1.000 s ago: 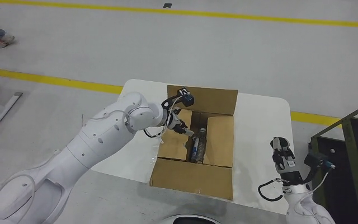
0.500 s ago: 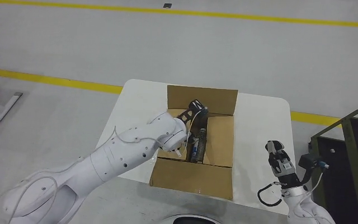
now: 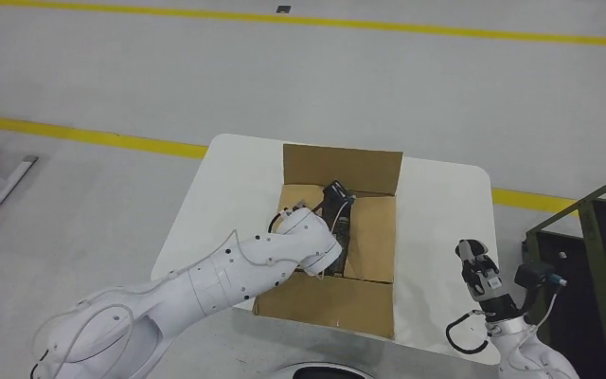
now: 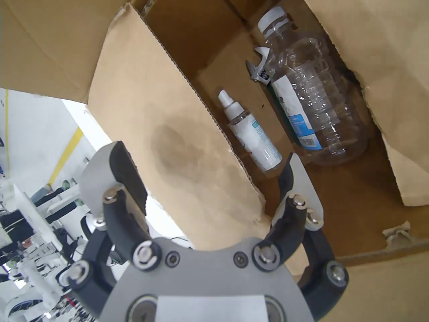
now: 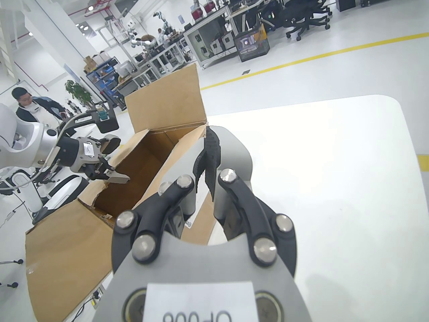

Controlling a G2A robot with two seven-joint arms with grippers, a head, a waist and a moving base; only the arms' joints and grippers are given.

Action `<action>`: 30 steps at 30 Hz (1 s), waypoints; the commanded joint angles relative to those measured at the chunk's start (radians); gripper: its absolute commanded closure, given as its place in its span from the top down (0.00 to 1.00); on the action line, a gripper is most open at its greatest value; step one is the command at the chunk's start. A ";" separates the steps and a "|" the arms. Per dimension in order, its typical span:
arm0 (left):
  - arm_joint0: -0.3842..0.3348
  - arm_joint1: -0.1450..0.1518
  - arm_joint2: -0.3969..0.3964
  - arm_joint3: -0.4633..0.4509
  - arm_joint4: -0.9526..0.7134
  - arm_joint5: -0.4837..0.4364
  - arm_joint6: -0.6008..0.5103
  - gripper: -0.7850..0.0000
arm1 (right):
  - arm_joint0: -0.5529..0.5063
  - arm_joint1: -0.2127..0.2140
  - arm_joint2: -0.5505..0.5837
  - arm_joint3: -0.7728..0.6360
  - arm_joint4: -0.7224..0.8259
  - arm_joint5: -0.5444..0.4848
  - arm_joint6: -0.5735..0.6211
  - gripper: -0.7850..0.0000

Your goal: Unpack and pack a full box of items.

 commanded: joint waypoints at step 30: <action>0.101 -0.051 -0.227 0.041 0.262 0.038 -0.099 0.00 | -0.013 -0.011 0.047 0.021 -0.005 -0.065 0.016 0.00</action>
